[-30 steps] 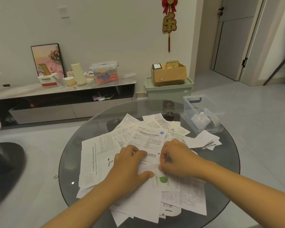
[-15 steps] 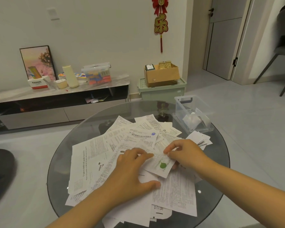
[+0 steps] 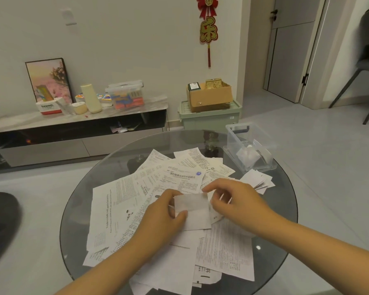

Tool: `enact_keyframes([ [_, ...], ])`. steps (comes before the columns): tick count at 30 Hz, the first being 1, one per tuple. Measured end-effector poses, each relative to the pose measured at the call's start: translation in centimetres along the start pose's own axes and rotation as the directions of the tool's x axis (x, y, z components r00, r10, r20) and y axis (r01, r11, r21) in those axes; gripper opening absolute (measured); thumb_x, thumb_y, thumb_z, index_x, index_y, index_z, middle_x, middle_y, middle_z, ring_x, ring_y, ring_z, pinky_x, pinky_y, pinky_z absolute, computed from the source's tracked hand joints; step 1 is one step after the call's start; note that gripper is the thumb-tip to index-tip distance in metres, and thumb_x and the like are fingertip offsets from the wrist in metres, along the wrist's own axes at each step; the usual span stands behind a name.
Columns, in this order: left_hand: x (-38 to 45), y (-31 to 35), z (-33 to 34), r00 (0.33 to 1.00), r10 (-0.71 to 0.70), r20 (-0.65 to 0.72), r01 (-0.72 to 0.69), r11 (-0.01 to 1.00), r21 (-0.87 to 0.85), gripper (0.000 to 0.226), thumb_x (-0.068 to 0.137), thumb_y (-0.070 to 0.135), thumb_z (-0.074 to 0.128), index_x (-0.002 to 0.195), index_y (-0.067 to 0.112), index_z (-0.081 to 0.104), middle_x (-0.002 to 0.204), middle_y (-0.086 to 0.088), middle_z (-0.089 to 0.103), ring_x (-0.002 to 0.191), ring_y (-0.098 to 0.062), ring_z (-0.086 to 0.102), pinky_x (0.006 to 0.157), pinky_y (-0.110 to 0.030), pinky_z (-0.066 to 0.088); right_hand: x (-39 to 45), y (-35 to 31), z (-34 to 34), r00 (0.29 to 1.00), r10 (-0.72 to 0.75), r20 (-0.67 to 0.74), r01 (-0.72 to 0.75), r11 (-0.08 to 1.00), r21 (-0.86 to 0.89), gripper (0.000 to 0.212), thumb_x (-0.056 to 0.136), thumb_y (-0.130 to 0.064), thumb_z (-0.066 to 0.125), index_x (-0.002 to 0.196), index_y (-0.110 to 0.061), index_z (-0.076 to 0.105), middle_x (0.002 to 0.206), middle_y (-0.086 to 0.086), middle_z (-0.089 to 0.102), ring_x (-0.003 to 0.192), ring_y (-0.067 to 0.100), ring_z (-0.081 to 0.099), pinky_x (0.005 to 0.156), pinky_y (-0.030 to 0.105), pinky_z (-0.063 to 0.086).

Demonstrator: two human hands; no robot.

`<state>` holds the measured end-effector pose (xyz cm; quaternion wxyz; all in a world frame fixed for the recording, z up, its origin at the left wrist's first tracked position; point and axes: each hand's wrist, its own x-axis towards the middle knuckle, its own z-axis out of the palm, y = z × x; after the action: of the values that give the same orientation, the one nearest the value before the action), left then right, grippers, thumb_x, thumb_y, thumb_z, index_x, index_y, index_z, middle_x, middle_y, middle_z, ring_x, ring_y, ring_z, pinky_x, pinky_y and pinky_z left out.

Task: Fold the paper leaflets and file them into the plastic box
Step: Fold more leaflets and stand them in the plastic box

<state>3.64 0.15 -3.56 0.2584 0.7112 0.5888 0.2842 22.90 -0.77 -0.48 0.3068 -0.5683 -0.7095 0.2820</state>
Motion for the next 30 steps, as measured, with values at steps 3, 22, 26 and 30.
enact_keyframes([
  [3, 0.2, -0.6, 0.4, 1.000, -0.003, 0.022, 0.002, 0.999, 0.044, 0.055, 0.082, 0.023, 0.070, 0.126, 0.034, 0.040, 0.102, 0.011, 0.052, 0.086, -0.001, 0.052, 0.081, -0.019, 0.046, 0.6, 0.1, 0.7, 0.976, -0.153, 0.155, 0.186, 0.955, -0.229, 0.023, 0.085, -0.032, 0.063, 0.108, -0.032, 0.066, 0.104, -0.017, 0.057, 0.095, 0.002, 0.052, 0.083, 0.019, 0.044],
  [22, 0.1, 0.1, -0.4, 0.991, 0.096, 0.097, -0.108, 0.985, 0.131, 0.011, 0.088, 0.027, 0.061, 0.087, 0.037, 0.064, 0.083, 0.016, 0.066, 0.078, 0.002, 0.057, 0.073, -0.016, 0.047, 1.0, 1.5, 2.0, 0.976, -0.139, 0.167, 0.183, 0.940, -0.288, 0.010, 0.091, -0.025, 0.045, 0.089, -0.023, 0.055, 0.080, -0.005, 0.059, 0.074, 0.014, 0.051, 0.067, 0.033, 0.043],
  [26, 0.6, -0.3, 0.5, 0.993, 0.076, 0.093, -0.093, 0.976, 0.196, 0.027, 0.088, 0.028, 0.062, 0.114, 0.035, 0.056, 0.102, 0.016, 0.051, 0.086, 0.001, 0.050, 0.075, -0.008, 0.038, 1.2, 2.4, 2.5, 0.978, -0.122, 0.167, 0.176, 0.914, -0.365, 0.030, 0.092, -0.031, 0.049, 0.122, -0.031, 0.049, 0.098, -0.011, 0.052, 0.095, 0.010, 0.045, 0.081, 0.027, 0.041],
  [30, 0.9, -0.4, 1.1, 0.988, 0.057, 0.142, -0.094, 0.960, 0.265, 0.040, 0.088, 0.036, 0.061, 0.127, 0.031, 0.051, 0.115, 0.014, 0.039, 0.109, -0.003, 0.037, 0.097, -0.017, 0.032, 1.3, 2.9, 3.1, 0.965, -0.170, 0.200, 0.247, 0.844, -0.475, 0.046, 0.092, -0.044, 0.048, 0.135, -0.029, 0.044, 0.120, -0.008, 0.044, 0.112, 0.012, 0.034, 0.093, 0.025, 0.030],
])
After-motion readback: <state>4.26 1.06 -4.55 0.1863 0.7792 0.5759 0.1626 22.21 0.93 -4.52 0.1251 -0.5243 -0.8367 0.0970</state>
